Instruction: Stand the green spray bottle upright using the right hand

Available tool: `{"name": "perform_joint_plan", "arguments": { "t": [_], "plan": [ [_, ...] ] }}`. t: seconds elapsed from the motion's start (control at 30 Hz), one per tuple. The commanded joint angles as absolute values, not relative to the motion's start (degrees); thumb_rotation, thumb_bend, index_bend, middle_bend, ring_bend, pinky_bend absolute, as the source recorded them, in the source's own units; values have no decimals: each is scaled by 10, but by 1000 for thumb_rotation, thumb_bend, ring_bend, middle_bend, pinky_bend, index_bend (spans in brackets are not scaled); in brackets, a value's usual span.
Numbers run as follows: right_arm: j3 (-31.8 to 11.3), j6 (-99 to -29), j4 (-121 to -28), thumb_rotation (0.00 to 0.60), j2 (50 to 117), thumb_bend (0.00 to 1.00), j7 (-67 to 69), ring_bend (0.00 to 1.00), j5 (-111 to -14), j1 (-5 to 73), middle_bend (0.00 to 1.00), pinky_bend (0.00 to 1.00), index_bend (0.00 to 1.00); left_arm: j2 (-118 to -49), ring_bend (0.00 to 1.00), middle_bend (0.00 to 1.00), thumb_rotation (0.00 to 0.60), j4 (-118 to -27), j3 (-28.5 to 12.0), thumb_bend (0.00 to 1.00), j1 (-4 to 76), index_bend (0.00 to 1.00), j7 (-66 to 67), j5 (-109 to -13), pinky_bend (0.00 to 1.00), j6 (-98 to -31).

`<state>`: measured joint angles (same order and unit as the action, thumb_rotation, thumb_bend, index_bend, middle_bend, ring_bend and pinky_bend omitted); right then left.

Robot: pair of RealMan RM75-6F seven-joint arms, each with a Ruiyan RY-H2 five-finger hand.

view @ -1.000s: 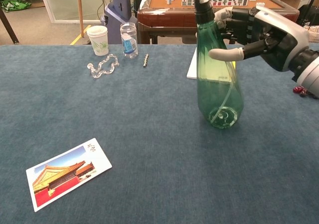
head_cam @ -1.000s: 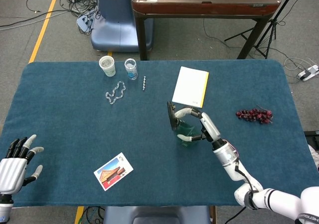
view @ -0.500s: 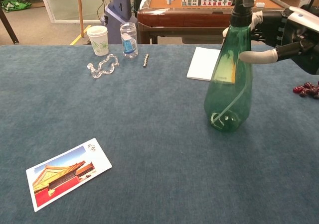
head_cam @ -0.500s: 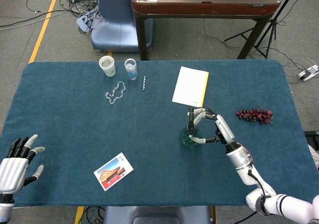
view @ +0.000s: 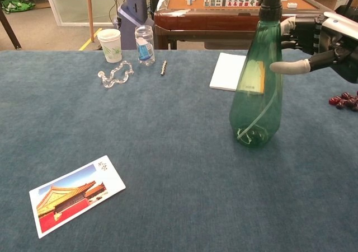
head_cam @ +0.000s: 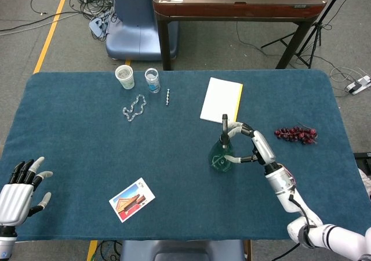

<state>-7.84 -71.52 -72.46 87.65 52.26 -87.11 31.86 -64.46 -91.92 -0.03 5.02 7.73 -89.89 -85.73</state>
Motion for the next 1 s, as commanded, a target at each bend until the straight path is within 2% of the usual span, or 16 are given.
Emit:
{"name": "perform_joint_plan", "arguments": {
  "t": [0.03,0.17,0.33,0.57,0.77,1.0],
  "plan": [
    [-75,-710,-726,600,873,21,518,155,-871,318,244,167,419,-644,45,70,600,-919,0,350,50,311,77,-899,3,-857],
    [-66,-700,-729,600,863,2,496,136,-876,317,206,136,363,-645,45,70,600,-919,-1,350,51,311,77,-899,3,-856],
    [-49,-689,-745,600,840,0,440,72,-880,310,135,64,235,-644,45,70,600,-921,0,350,52,311,79,-901,3,-856],
    [-30,-695,-794,600,790,0,349,29,-877,286,80,29,113,-645,45,70,600,-922,-2,350,55,311,81,-900,3,-853],
    [-20,-716,-834,600,744,0,297,26,-879,261,76,27,103,-645,45,70,600,-923,-3,350,57,311,83,-900,3,-850],
    [-11,-743,-881,600,690,0,143,26,-869,227,78,27,104,-642,45,70,600,-929,-5,350,61,311,87,-900,3,-849]
  ]
}}
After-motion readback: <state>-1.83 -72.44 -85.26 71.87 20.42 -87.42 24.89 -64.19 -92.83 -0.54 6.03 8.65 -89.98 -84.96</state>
